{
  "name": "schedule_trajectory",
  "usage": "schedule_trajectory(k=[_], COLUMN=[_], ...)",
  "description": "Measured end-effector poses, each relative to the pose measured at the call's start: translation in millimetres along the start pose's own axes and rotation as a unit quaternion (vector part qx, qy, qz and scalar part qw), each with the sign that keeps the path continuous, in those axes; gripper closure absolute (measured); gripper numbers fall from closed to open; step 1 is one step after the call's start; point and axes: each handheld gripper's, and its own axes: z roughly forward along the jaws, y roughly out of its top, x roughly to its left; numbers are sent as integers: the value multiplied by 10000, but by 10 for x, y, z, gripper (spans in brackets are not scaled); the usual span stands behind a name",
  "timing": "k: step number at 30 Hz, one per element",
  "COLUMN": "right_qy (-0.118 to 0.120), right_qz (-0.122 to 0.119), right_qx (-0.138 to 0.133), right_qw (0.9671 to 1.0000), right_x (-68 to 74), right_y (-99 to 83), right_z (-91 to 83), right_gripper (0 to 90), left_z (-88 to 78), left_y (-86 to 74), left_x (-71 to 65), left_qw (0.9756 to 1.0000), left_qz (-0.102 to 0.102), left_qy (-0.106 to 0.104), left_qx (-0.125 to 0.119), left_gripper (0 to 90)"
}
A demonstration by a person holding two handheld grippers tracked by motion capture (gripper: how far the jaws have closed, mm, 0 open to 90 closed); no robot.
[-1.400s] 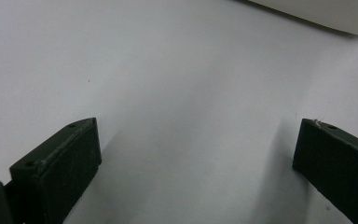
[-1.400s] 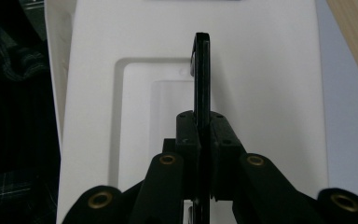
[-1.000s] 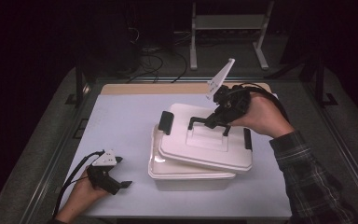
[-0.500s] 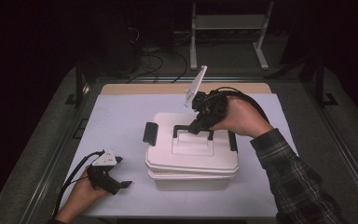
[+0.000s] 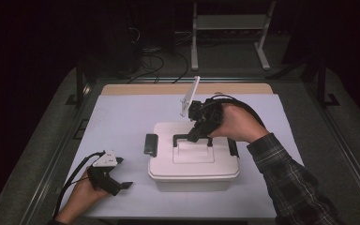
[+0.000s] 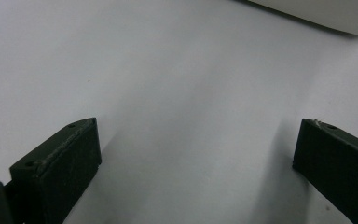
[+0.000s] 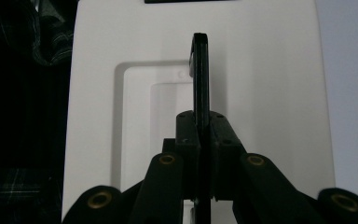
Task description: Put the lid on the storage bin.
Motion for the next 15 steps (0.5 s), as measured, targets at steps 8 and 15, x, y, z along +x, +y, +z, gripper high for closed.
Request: schedule_trajectory(k=[8, 15], right_qy=[-118, -555], right_qz=[87, 334], right_qx=[-235, -555], right_qw=[9996, 9964], right_x=[23, 42], right_y=[-77, -326], right_z=[-42, -171], right_gripper=[703, 475], left_z=[0, 1], left_y=[0, 0], left_x=[0, 0], left_qw=[10000, 10000], left_qz=[-1, -7], left_qy=[2, -1], left_qx=[-3, -4], left_gripper=[0, 0])
